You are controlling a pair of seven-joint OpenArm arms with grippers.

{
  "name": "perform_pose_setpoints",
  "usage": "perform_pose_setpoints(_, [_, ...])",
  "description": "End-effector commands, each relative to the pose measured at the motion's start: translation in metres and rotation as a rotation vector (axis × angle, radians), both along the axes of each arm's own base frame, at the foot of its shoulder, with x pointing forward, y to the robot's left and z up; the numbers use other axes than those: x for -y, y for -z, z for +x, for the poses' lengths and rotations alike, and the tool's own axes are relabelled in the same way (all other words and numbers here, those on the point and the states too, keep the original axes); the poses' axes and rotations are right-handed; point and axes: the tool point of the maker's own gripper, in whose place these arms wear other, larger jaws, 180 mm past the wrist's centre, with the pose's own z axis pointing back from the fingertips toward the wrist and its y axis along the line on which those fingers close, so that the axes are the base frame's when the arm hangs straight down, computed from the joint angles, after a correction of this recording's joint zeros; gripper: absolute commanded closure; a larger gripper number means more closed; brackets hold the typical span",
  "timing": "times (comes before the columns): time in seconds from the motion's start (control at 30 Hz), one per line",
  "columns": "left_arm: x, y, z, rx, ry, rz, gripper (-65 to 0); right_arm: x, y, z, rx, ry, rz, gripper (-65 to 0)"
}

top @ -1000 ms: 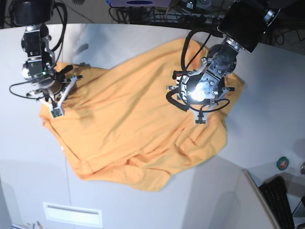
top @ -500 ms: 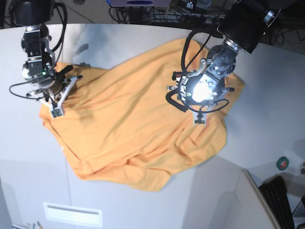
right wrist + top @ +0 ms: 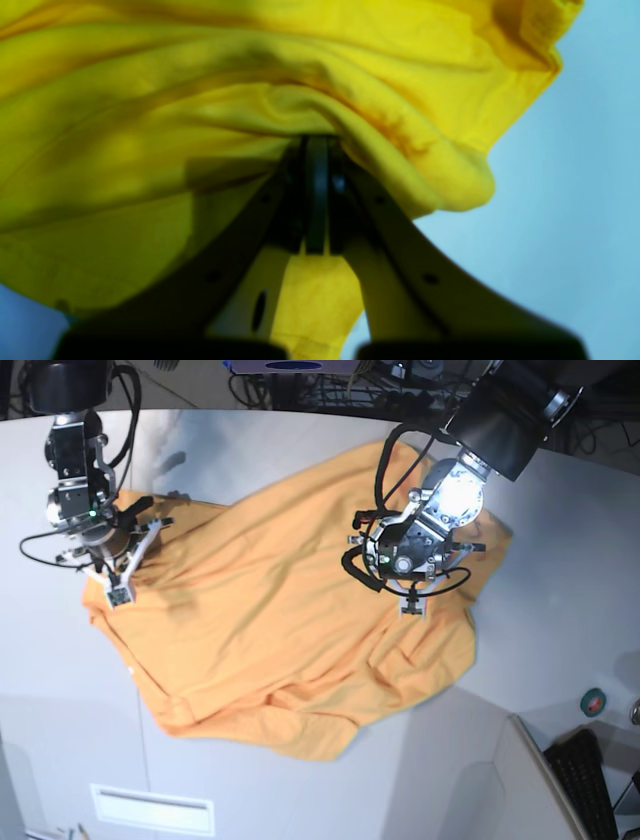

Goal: Layout the t-shirt on the table in an organized manner, then fold the t-shirt properly
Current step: 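Lower the held fabric with the left gripper onto the shirt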

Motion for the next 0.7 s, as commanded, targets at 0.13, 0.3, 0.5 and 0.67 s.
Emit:
perform_pose_setpoints(0.13, [0.005,-0.016,0.018,0.076,0.006,-0.016,0.0,0.005,0.012,-0.02,-0.091,-0.003,-0.024,0.0])
perform_pose_setpoints(0.3, [0.011,-0.041,0.025,0.169,-0.039,-0.095,0.0,0.005,0.012,-0.02,-0.091,-0.003,-0.024,0.0])
perform_pose_setpoints(0.5, [-0.035,-0.051,0.0,0.229,-0.254,-0.135,0.0,0.005,0.012,-0.02,-0.091,-0.003,-0.024,0.0])
perform_pose_setpoints(0.67, [-0.088,-0.058,-0.048,0.351,-0.38,-0.067,0.0,0.004,0.012,-0.02,-0.091,-0.003,-0.022,0.0])
